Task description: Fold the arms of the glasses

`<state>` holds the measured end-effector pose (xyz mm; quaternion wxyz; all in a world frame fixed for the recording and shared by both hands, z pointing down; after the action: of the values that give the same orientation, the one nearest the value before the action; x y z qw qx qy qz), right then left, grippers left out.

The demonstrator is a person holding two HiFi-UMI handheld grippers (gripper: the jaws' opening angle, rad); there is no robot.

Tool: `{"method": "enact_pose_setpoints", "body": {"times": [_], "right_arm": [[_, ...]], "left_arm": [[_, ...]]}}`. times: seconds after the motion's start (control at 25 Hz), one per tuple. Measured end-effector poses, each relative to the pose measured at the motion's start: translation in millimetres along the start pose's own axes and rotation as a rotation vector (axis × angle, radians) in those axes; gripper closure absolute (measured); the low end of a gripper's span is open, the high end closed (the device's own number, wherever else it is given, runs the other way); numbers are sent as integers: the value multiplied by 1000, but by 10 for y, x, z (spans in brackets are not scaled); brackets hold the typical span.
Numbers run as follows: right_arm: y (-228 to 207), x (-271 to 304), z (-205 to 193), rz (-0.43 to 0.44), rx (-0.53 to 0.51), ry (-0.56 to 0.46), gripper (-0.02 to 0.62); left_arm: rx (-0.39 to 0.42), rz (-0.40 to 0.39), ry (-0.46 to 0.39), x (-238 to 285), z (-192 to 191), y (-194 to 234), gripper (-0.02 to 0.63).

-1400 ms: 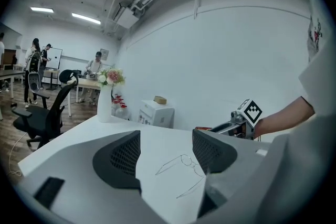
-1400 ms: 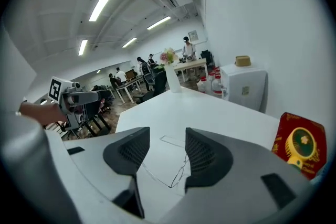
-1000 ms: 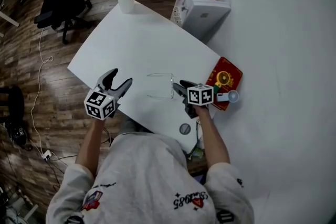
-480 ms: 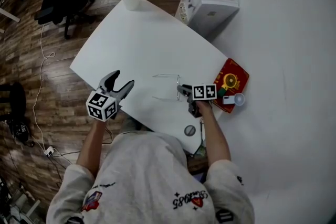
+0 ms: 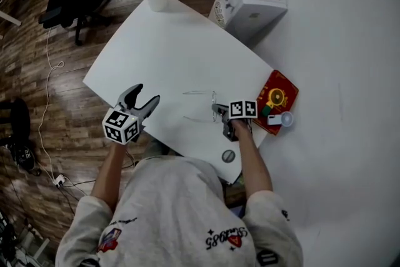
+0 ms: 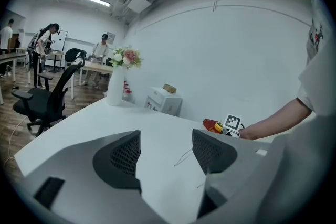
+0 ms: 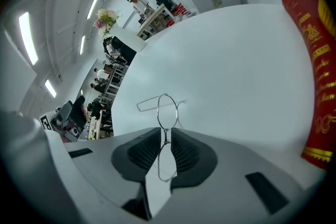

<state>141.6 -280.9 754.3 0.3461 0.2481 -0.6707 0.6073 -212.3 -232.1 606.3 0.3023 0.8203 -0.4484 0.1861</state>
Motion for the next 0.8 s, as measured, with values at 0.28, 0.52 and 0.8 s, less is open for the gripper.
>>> {"method": "enact_pose_setpoints", "body": {"times": [0.28,0.52,0.8], "right_arm": [[87,-6,-3,-70,45,-20,561],[171,-148,-6,-155,24,-66,568],[427,-506,30,-185,-15,-112,569]], "left_arm": [[8,-29,3,20,23,56,301],[26,-58,7,41,62,96,301],[71,-108,6,125,195,44,301]]}}
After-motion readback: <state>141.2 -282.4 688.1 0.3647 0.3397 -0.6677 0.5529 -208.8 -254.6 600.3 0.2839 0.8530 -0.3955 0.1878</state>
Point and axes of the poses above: the fingertips, and each gripper's own axes: x forward along the fingers, y to its left, z out of its top, the point moved 8 cm from there along -x, backward along the fingers, and after that the axes turned 11 degrees about y, right-handed, at the moved point
